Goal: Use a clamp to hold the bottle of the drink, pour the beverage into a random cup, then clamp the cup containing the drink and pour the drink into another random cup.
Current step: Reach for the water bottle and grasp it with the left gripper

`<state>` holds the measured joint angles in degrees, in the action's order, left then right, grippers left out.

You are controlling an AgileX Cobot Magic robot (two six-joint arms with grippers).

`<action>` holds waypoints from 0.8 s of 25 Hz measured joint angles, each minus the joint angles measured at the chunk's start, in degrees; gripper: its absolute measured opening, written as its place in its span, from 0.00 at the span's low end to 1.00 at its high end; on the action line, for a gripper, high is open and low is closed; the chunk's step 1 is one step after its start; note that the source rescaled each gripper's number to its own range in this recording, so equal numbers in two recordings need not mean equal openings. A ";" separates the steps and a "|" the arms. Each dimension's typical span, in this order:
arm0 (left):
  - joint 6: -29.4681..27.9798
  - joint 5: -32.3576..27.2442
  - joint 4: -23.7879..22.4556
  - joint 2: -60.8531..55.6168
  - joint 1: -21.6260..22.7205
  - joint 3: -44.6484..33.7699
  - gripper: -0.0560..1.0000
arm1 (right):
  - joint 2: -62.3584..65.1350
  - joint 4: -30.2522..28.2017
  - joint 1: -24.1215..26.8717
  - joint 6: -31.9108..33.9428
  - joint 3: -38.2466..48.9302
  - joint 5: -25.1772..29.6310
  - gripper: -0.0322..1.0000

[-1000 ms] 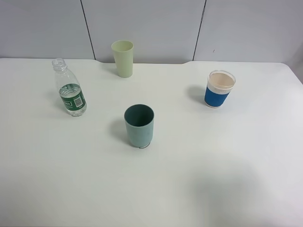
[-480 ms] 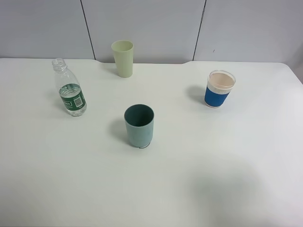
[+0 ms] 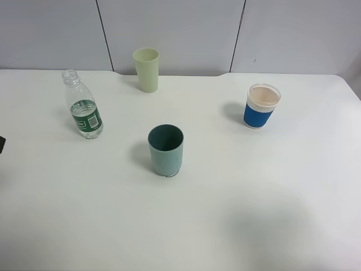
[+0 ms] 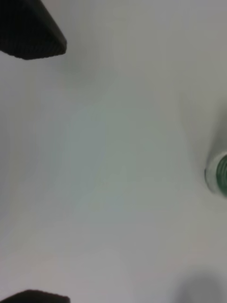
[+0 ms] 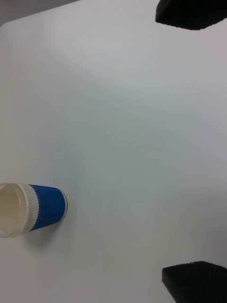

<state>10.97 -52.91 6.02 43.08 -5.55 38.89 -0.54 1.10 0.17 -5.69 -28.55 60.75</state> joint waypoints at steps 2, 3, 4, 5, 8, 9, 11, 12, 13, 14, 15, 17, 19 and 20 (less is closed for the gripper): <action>0.07 1.02 -0.06 2.01 -1.56 -0.87 1.00 | 0.00 0.00 0.00 0.00 0.00 0.00 1.00; 0.09 1.82 -0.06 2.98 -2.07 -1.89 1.00 | 0.00 0.00 0.00 0.00 0.00 0.00 1.00; 0.14 2.92 -0.06 3.89 -2.37 -2.91 1.00 | 0.00 0.00 0.00 0.00 0.00 0.00 1.00; 0.14 4.05 0.00 4.78 -2.49 -4.27 1.00 | 0.00 0.00 0.00 0.00 0.00 0.00 1.00; 0.14 8.32 0.05 7.03 -2.49 -8.27 1.00 | 0.00 0.00 0.00 0.00 0.00 0.00 1.00; 0.14 9.70 0.04 7.67 -2.49 -9.48 1.00 | 0.00 0.00 0.00 0.00 0.00 0.00 1.00; 0.14 13.69 0.04 8.44 -2.49 -11.53 1.00 | 0.00 0.00 0.00 0.00 0.00 0.00 1.00; 0.14 16.03 0.04 8.73 -2.49 -12.65 1.00 | 0.00 0.00 0.00 0.00 0.00 0.00 1.00; 0.14 18.10 0.04 8.73 -2.49 -13.76 1.00 | 0.00 0.00 0.00 0.00 0.00 0.00 1.00; 0.14 20.68 0.07 8.73 -2.49 -14.64 1.00 | 0.00 0.00 0.00 0.00 0.00 0.00 1.00; 0.14 23.32 0.35 8.73 -2.49 -15.65 1.00 | 0.00 0.00 0.00 0.00 0.00 0.00 1.00; 0.14 27.76 1.61 8.78 -2.49 -17.61 1.00 | 0.00 0.00 0.00 0.00 0.00 0.00 1.00; -0.13 32.24 3.83 8.78 -2.49 -19.17 1.00 | 0.00 0.00 0.00 0.00 0.00 0.00 1.00; -0.33 34.13 4.60 8.78 -2.49 -19.89 1.00 | 0.00 0.00 0.00 0.00 0.00 0.00 1.00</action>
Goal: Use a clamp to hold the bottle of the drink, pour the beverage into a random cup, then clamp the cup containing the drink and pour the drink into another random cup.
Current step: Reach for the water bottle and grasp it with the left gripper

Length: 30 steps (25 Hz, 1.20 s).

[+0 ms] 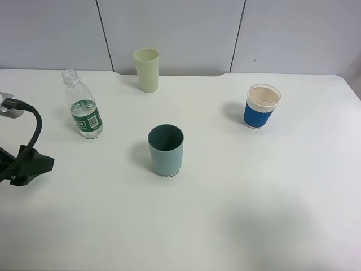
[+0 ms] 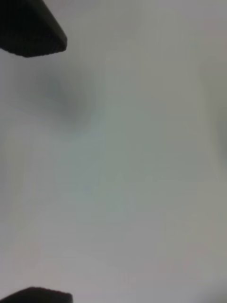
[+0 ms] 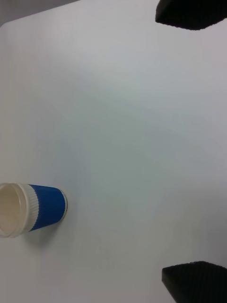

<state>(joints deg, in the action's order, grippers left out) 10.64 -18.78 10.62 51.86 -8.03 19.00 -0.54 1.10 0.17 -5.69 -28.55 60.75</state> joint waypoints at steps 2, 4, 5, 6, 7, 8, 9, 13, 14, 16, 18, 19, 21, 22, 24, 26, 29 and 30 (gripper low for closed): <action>-0.69 4.52 0.98 0.00 0.00 -1.39 1.00 | 0.00 0.00 0.00 0.00 0.00 0.00 1.00; -1.58 7.95 1.17 0.00 0.00 -2.80 1.00 | 0.00 0.00 0.00 0.00 0.00 0.00 1.00; -2.23 9.29 1.17 0.00 0.00 -3.19 1.00 | 0.00 0.00 0.00 0.00 0.00 0.00 1.00; -2.82 10.54 1.17 0.00 0.00 -3.42 1.00 | 0.00 0.00 0.00 0.00 0.00 0.00 1.00; -3.39 11.38 1.02 0.00 0.00 -3.50 1.00 | 0.00 0.00 0.00 0.00 0.00 0.00 1.00; -4.08 12.54 0.75 0.08 0.00 -3.57 1.00 | 0.00 0.00 0.00 0.00 0.00 0.00 1.00; -4.79 13.80 0.40 0.31 0.00 -3.77 1.00 | 0.00 0.00 0.00 0.00 0.00 0.00 1.00; -8.33 18.48 -0.98 3.62 0.00 -5.12 1.00 | 0.00 0.00 0.00 0.00 0.00 0.00 1.00; -8.70 19.77 -1.09 5.00 0.00 -5.39 1.00 | 0.00 0.00 0.00 0.00 0.00 0.00 1.00; -9.07 22.36 -1.66 7.84 0.00 -5.37 1.00 | 0.00 0.00 0.00 0.00 0.00 0.00 1.00; -9.55 25.02 -2.53 10.80 0.00 -5.37 1.00 | 0.00 0.00 0.00 0.00 0.00 0.00 1.00; -10.27 26.42 -3.17 12.49 0.00 -5.37 1.00 | 0.00 0.00 0.00 0.00 0.00 0.00 1.00; -11.94 29.48 -4.98 15.93 0.00 -5.37 1.00 | 0.00 0.00 0.00 0.00 0.00 0.00 1.00; -12.98 31.01 -6.37 17.35 0.00 -5.44 1.00 | 0.00 0.00 0.00 0.00 0.00 0.00 1.00; -15.13 35.60 -9.39 20.57 0.00 -6.11 1.00 | 0.00 0.00 0.00 0.00 0.00 0.00 1.00; -17.02 40.41 -12.10 23.18 0.00 -6.88 1.00 | 0.00 0.00 0.00 0.00 0.00 0.00 1.00; -19.66 46.99 -15.08 26.73 0.00 -7.26 1.00 | 0.00 0.00 0.00 0.00 0.00 0.00 1.00; -20.39 49.02 -15.98 27.88 0.00 -7.26 1.00 | 0.00 0.00 0.00 0.00 0.00 0.00 1.00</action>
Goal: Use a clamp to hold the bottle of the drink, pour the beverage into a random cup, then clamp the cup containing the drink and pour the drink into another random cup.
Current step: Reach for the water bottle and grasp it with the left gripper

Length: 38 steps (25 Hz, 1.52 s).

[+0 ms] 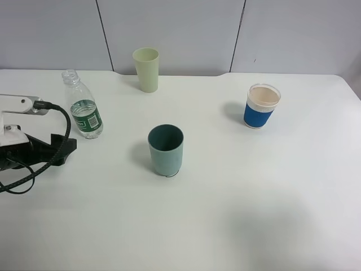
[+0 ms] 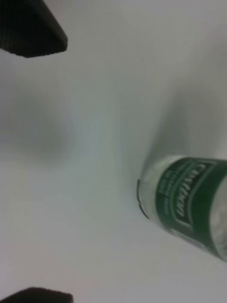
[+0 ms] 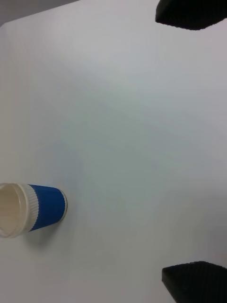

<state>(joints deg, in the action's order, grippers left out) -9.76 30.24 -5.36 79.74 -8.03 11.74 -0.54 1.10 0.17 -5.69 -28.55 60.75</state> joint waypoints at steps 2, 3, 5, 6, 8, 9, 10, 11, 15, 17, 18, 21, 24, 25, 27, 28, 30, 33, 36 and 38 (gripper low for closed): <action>-0.76 3.27 -1.04 2.17 0.00 0.00 1.00 | 0.00 0.00 0.00 0.00 0.00 0.00 1.00; -0.94 4.75 -1.23 3.06 0.00 0.00 1.00 | 0.00 0.00 0.00 0.00 0.00 0.00 1.00; -1.07 7.22 -1.42 5.02 0.00 0.00 1.00 | 0.00 0.00 0.00 0.00 0.00 0.00 1.00; -1.09 8.17 -1.56 5.78 0.00 0.00 1.00 | 0.00 0.00 0.00 0.00 0.00 0.00 1.00; -1.14 10.64 -1.83 7.58 0.00 0.00 1.00 | 0.00 0.00 0.00 0.00 0.00 0.00 1.00; -1.27 12.31 -1.97 8.39 0.00 0.00 1.00 | 0.00 0.00 0.00 0.00 0.00 0.00 1.00; -1.27 13.82 -2.40 9.07 0.00 0.00 1.00 | 0.00 0.00 0.00 0.00 0.00 0.00 1.00; -1.27 15.76 -2.96 9.87 0.00 0.00 1.00 | 0.00 0.00 0.00 0.00 0.00 0.00 1.00; -1.39 23.86 -5.59 13.74 0.00 0.00 1.00 | 0.00 0.00 0.00 0.00 0.00 0.00 1.00; -1.43 28.20 -6.41 16.06 0.00 -0.21 1.00 | 0.00 0.00 0.00 0.00 0.00 0.00 1.00; -1.46 30.40 -6.78 17.39 0.00 -0.29 1.00 | 0.00 0.00 0.00 0.00 0.00 0.00 1.00; -1.46 35.48 -7.22 20.85 0.00 -0.29 1.00 | 0.00 0.00 0.00 0.00 0.00 0.00 1.00; -1.24 37.52 -7.29 23.45 0.00 0.14 1.00 | 0.00 0.00 0.00 0.00 0.00 0.00 1.00; -1.02 37.69 -7.29 24.20 0.00 0.50 1.00 | 0.00 0.00 0.00 0.00 0.00 0.00 1.00; -0.81 38.06 -7.29 25.42 0.00 1.55 1.00 | 0.00 0.00 0.00 0.00 0.00 0.00 1.00; -0.64 38.06 -7.29 25.86 0.00 2.08 1.00 | 0.00 0.00 0.00 0.00 0.00 0.00 1.00; -0.59 38.21 -7.29 26.84 0.00 3.16 1.00 | 0.00 0.00 0.00 0.00 0.00 0.00 1.00; -0.57 38.35 -7.29 28.48 0.00 5.03 1.00 | 0.00 0.00 0.00 0.00 0.00 0.00 1.00; -0.36 38.46 -7.29 30.17 0.00 6.98 1.00 | 0.00 0.00 0.00 0.00 0.00 0.00 1.00; -0.15 38.46 -7.29 31.05 0.00 8.17 1.00 | 0.00 0.00 0.00 0.00 0.00 0.00 1.00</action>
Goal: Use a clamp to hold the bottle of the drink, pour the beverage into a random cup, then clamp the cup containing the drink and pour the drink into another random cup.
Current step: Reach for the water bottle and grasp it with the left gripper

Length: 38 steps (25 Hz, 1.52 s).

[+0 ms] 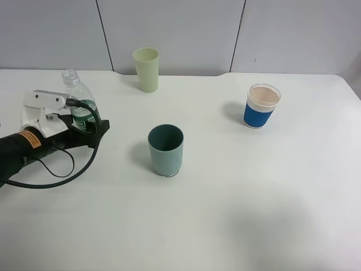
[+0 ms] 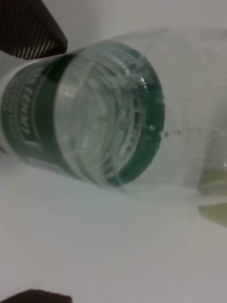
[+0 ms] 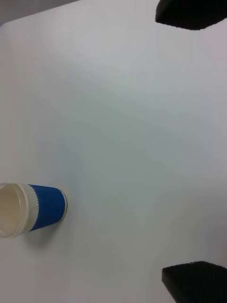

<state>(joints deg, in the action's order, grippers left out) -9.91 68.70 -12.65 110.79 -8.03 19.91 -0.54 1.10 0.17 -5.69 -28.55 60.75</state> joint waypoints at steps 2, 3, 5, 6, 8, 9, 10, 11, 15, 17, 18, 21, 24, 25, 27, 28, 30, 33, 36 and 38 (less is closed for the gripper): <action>0.00 0.00 0.05 0.73 0.00 0.92 1.00 | 0.00 0.00 0.00 0.00 0.00 0.00 1.00; 0.06 0.00 0.17 1.14 0.00 1.38 1.00 | 0.00 0.00 0.00 0.00 0.00 0.00 1.00; 0.12 0.11 0.32 1.82 0.00 2.08 1.00 | 0.00 0.00 0.00 0.00 0.00 0.00 1.00; 0.12 0.15 0.35 2.23 0.00 2.41 1.00 | 0.00 0.00 0.00 0.00 0.00 0.00 1.00; 0.17 0.27 0.43 2.88 0.00 3.11 1.00 | 0.00 0.00 0.00 0.00 0.00 0.00 1.00; 0.17 0.20 0.42 3.11 0.00 3.45 1.00 | 0.00 0.00 0.00 0.00 0.00 0.00 1.00; 0.17 0.20 0.42 3.37 0.00 3.79 1.00 | 0.00 0.00 0.00 0.00 0.00 0.00 1.00; 0.17 0.20 0.49 3.50 0.00 4.17 1.00 | 0.00 0.00 0.00 0.00 0.00 0.00 1.00; 1.30 0.20 0.62 3.63 0.00 5.85 1.00 | 0.00 0.00 0.00 0.00 0.00 0.00 1.00; 1.43 0.20 0.62 4.10 0.00 6.58 1.00 | 0.00 0.00 0.00 0.00 0.00 0.00 1.00; 1.43 0.20 0.62 4.38 0.00 6.86 1.00 | 0.00 0.00 0.00 0.00 0.00 0.00 1.00; 1.43 0.20 0.67 5.22 0.00 7.26 1.00 | 0.00 0.00 0.00 0.00 0.00 0.00 1.00; 1.43 0.20 0.67 5.82 0.00 8.10 1.00 | 0.00 0.00 0.00 0.00 0.00 0.00 1.00; 1.43 0.20 0.67 6.14 0.00 8.36 1.00 | 0.00 0.00 0.00 0.00 0.00 0.00 1.00; 1.43 0.20 0.67 6.77 0.00 8.59 1.00 | 0.00 0.00 0.00 0.00 0.00 0.00 1.00; 1.43 0.20 0.67 7.07 0.00 8.67 1.00 | 0.00 0.00 0.00 0.00 0.00 0.00 1.00; 1.43 0.25 0.67 7.49 0.00 8.73 1.00 | 0.00 0.00 0.00 0.00 0.00 0.00 1.00; 1.43 0.25 0.67 7.61 0.00 8.73 0.85 | 0.00 0.00 0.00 0.00 0.00 0.00 1.00; 1.49 0.42 0.94 7.63 0.00 8.73 0.14 | 0.00 0.00 0.00 0.00 0.00 0.00 1.00; 1.54 0.33 0.82 7.63 -0.07 8.73 0.08 | 0.00 0.00 0.00 0.00 0.00 0.00 1.00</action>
<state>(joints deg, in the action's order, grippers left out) -8.37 69.04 -11.83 118.41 -8.10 28.64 -0.54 1.10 0.17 -5.69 -28.55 60.75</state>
